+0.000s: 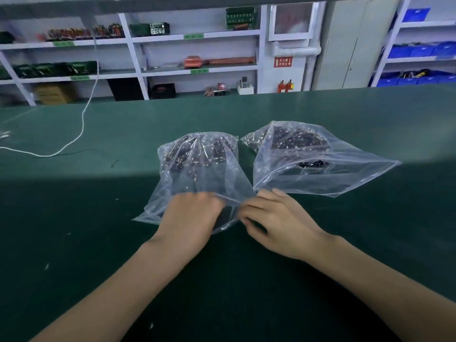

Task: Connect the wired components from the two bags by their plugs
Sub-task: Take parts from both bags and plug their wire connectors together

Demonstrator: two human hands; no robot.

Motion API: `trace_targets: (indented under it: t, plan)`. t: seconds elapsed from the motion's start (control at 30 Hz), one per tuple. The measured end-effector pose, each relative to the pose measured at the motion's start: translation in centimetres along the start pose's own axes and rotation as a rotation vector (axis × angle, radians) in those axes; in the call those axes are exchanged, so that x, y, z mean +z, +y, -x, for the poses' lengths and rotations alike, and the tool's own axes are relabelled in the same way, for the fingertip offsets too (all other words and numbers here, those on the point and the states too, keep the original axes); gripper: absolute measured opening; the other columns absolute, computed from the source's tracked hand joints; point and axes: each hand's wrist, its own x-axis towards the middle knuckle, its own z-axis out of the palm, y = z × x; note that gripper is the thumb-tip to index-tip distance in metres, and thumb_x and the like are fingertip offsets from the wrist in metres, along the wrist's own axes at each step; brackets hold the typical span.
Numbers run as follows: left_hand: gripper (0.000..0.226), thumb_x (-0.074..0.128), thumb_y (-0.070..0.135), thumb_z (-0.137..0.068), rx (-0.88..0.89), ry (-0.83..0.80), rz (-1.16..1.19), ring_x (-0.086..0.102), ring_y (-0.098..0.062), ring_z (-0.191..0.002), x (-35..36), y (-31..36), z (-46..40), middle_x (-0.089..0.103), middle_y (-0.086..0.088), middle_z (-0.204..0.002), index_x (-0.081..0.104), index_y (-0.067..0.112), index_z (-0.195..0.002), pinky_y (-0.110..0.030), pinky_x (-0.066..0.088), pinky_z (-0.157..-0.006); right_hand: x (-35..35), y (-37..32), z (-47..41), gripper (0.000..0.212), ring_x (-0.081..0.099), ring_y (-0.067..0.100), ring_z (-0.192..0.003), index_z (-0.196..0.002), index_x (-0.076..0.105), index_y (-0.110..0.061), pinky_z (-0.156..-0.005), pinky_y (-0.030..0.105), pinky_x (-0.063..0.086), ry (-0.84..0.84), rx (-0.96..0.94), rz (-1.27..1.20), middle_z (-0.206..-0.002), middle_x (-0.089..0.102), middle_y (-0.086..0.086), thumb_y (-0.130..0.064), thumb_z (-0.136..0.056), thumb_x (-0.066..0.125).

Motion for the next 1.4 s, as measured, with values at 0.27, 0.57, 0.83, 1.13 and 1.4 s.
trace_targets:
  t: [0.27, 0.57, 0.83, 1.13, 1.4]
  plan:
    - [0.019, 0.055, 0.045, -0.105, 0.036, 0.015, 0.113, 0.065, -0.01, -0.109, 2.3, -0.8, -0.4, 0.066, 0.016, -0.116, 0.069, 0.035, -0.113, -0.029, 0.046, -0.073, 1.0, 1.1, 0.7, 0.031, 0.052, 0.014, -0.081, -0.096, 0.076, -0.023, -0.082, 0.027, 0.041, -0.013, 0.15, -0.168, -0.085, 0.069, -0.013, -0.038, -0.109, 0.052]
    - [0.011, 0.068, 0.021, -0.1, 0.046, 0.067, 0.394, 0.069, -0.017, -0.101, 2.5, -1.8, 0.6, 0.074, 0.011, -0.106, 0.078, 0.027, -0.104, -0.043, 0.057, -0.083, 1.2, 0.2, 0.8, 0.019, 0.051, 0.005, -0.073, -0.094, 0.075, -0.021, -0.078, 0.005, 0.033, -0.035, 0.216, -0.327, -0.079, 0.057, -0.013, -0.031, -0.105, 0.064]
    - [0.014, 0.083, 0.013, -0.093, 0.162, 0.364, 0.476, 0.064, -0.017, -0.076, 2.7, -1.0, 1.0, 0.076, 0.014, -0.089, 0.079, 0.026, -0.095, -0.039, 0.057, -0.057, 2.0, 0.3, 1.3, 0.014, 0.062, -0.008, -0.079, -0.113, 0.076, -0.027, -0.071, 0.011, 0.044, 0.037, 0.356, -0.505, -0.098, 0.07, -0.021, -0.022, -0.101, 0.07]
    - [0.014, 0.081, 0.018, -0.094, 0.033, 0.622, 0.957, 0.074, -0.005, -0.086, 2.3, 1.6, 1.1, 0.079, 0.016, -0.099, 0.085, 0.018, -0.108, -0.02, 0.056, -0.077, 1.7, 0.5, 1.5, 0.022, 0.062, 0.021, -0.066, -0.113, 0.062, -0.033, -0.064, 0.022, 0.047, 0.119, 0.522, -0.762, -0.091, 0.074, -0.014, -0.047, -0.098, 0.069]
    - [0.023, 0.079, 0.016, -0.098, -0.083, 0.395, 1.519, 0.079, -0.015, -0.105, 3.2, 2.8, 1.3, 0.082, 0.01, -0.111, 0.079, 0.032, -0.114, -0.024, 0.061, -0.092, 1.4, 0.5, 1.6, 0.017, 0.056, 0.011, -0.062, -0.103, 0.077, -0.023, -0.065, 0.019, 0.046, 0.223, 0.533, -0.976, -0.09, 0.075, -0.014, -0.034, -0.091, 0.076]
